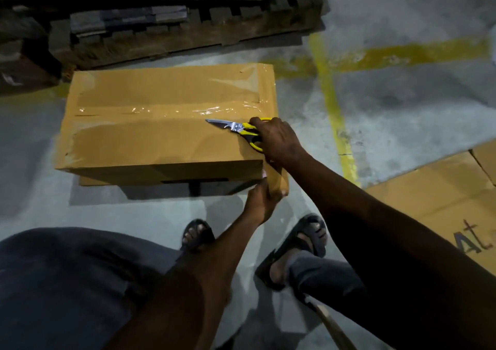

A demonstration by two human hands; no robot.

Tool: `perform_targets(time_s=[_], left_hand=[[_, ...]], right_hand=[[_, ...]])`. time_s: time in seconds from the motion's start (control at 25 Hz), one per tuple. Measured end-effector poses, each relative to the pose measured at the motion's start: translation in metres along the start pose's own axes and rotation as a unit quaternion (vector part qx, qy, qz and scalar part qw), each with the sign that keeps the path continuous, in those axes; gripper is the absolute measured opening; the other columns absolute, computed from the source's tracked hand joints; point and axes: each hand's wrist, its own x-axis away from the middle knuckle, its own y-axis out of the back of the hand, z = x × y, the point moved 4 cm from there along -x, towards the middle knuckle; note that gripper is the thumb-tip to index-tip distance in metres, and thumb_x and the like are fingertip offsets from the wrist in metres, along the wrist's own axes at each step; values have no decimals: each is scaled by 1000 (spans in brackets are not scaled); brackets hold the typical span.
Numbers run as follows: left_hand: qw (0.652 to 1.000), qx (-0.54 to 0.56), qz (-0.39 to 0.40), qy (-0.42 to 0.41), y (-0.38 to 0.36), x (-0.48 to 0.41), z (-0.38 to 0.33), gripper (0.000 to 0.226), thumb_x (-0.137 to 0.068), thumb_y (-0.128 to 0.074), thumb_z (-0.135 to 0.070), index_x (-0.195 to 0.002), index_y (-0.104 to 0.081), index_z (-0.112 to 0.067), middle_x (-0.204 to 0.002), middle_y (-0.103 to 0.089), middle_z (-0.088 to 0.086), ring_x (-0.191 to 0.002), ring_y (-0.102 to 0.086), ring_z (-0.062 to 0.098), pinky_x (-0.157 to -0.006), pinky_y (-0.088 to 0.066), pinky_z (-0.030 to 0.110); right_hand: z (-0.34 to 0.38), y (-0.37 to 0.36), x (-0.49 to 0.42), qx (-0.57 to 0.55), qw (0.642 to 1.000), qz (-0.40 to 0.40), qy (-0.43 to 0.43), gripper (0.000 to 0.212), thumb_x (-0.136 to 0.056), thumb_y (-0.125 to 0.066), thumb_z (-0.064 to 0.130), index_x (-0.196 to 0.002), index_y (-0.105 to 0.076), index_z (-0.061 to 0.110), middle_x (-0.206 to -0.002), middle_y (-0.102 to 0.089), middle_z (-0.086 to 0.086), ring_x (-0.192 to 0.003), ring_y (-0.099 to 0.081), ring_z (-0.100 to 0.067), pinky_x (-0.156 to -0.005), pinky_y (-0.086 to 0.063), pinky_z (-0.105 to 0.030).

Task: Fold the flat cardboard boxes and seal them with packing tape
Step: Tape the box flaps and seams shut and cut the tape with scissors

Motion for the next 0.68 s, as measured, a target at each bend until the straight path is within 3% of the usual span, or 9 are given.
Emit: perform_targets(time_s=[0.08,0.2,0.36,0.44,0.52,0.6,0.68], left_hand=[[999,-33,-17,5,1,-1,11,46,-87,-68,-33,-119,-57,-2,-117,-63,16,-110,-59,31,-92,-48,35],[1000,-2,-27,7,1,7,16,55,-83,-63,-47,-120,-60,-7,-117,-65,14,-109,-59,29,-86,-46,31],[1000,4,-19,13,4,-6,24,42,-87,-65,-43,-117,-63,-15,-114,-68,8,-106,-62,26,-93,-50,43],[999,6,-27,25,7,-6,25,17,-88,-68,-30,-101,-62,-19,-102,-69,4,-96,-64,21,-84,-52,35],[999,25,-40,21,7,-3,24,15,-86,-70,-19,-89,-56,-21,-91,-67,2,-84,-62,17,-70,-47,27],[998,49,-31,8,1,1,20,16,-87,-69,-17,-100,-59,-14,-99,-67,6,-87,-61,16,-69,-45,24],[998,51,-24,-9,-7,2,18,39,-87,-66,-34,-119,-60,-12,-109,-68,3,-97,-64,19,-79,-49,28]], right_hand=[[1,-1,-2,-1,1000,-2,2,39,-91,-65,25,-127,-53,15,-98,-68,-20,-90,-61,-40,-70,-48,-41],[-2,-1,-7,-2,1000,8,5,39,-91,-65,25,-127,-53,15,-99,-70,-18,-90,-62,-38,-71,-52,-41],[-4,1,-8,-11,999,26,18,46,-88,-69,23,-130,-52,17,-104,-70,-16,-95,-63,-37,-76,-53,-42],[-12,9,-4,-62,998,30,8,50,-86,-71,24,-132,-53,17,-110,-67,-17,-101,-61,-37,-82,-52,-43],[-31,18,12,-141,990,8,-5,48,-83,-72,28,-127,-59,13,-112,-67,-15,-102,-62,-35,-83,-52,-42],[-62,22,42,-193,981,-1,-21,40,-82,-72,33,-114,-64,12,-101,-70,-11,-94,-68,-31,-76,-53,-37],[-94,19,82,-192,977,51,-78,36,-80,-76,33,-109,-64,15,-96,-72,-6,-91,-71,-28,-74,-54,-34]])
